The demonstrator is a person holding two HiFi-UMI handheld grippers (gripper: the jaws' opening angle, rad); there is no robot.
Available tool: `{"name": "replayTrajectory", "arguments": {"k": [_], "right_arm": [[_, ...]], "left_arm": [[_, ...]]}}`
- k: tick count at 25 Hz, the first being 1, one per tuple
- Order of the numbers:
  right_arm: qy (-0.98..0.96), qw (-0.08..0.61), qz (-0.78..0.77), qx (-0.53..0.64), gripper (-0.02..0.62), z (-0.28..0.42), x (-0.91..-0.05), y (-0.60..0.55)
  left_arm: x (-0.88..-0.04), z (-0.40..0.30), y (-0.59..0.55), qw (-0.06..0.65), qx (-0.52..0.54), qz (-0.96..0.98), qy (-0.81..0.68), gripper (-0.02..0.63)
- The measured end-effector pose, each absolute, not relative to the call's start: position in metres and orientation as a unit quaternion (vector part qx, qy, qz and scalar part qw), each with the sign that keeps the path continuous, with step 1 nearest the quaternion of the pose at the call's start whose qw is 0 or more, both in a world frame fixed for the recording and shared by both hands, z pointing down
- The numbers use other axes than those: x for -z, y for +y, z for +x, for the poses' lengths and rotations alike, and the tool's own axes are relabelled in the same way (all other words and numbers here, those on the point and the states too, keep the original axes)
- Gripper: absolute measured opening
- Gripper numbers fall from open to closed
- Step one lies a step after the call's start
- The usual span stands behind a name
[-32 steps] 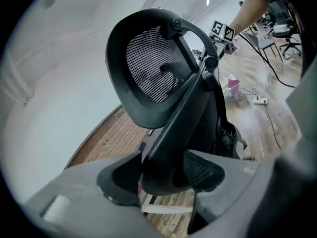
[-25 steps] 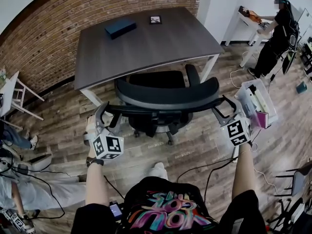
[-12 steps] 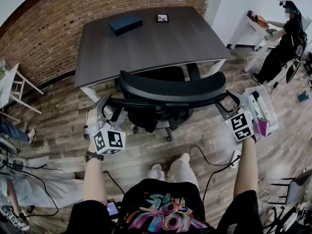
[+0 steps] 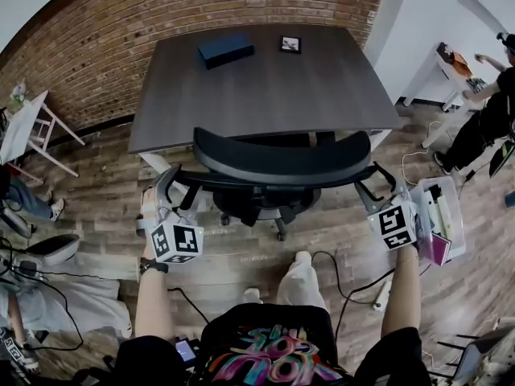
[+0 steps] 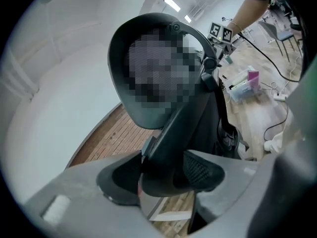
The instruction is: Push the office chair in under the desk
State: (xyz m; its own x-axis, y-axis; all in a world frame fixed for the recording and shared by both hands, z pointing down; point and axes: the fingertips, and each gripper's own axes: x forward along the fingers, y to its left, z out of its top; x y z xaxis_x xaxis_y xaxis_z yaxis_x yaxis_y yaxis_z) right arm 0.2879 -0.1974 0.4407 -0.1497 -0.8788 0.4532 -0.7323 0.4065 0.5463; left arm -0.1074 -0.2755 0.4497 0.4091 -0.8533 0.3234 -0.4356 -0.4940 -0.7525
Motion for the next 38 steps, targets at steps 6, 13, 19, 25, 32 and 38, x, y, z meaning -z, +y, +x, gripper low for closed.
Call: {"name": "replayTrajectory", "arguments": {"k": [6, 13, 19, 25, 32, 38], "right_arm": [[-0.763, 0.364, 0.523, 0.111, 0.252, 0.307, -0.44, -0.254], [-0.775, 0.364, 0.503, 0.119, 0.252, 0.32, -0.441, -0.315], [-0.791, 0.359, 0.479, 0.128, 0.252, 0.327, -0.443, -0.357], [-0.81, 0.338, 0.458, 0.139, 0.249, 0.318, -0.439, -0.366], [-0.805, 0.346, 0.465, 0.131, 0.249, 0.307, -0.44, -0.371], [-0.795, 0.354, 0.476, 0.125, 0.25, 0.302, -0.44, -0.372]], "left_arm": [[-0.449, -0.093, -0.308, 0.277, 0.373, -0.771, 0.436, 0.261], [-0.448, -0.082, -0.344, 0.241, 0.382, -0.759, 0.47, 0.261], [-0.451, -0.077, -0.369, 0.228, 0.399, -0.741, 0.49, 0.261], [-0.452, -0.088, -0.39, 0.216, 0.426, -0.715, 0.51, 0.264], [-0.451, -0.101, -0.409, 0.212, 0.437, -0.708, 0.513, 0.264], [-0.451, -0.105, -0.418, 0.215, 0.428, -0.718, 0.505, 0.264]]}}
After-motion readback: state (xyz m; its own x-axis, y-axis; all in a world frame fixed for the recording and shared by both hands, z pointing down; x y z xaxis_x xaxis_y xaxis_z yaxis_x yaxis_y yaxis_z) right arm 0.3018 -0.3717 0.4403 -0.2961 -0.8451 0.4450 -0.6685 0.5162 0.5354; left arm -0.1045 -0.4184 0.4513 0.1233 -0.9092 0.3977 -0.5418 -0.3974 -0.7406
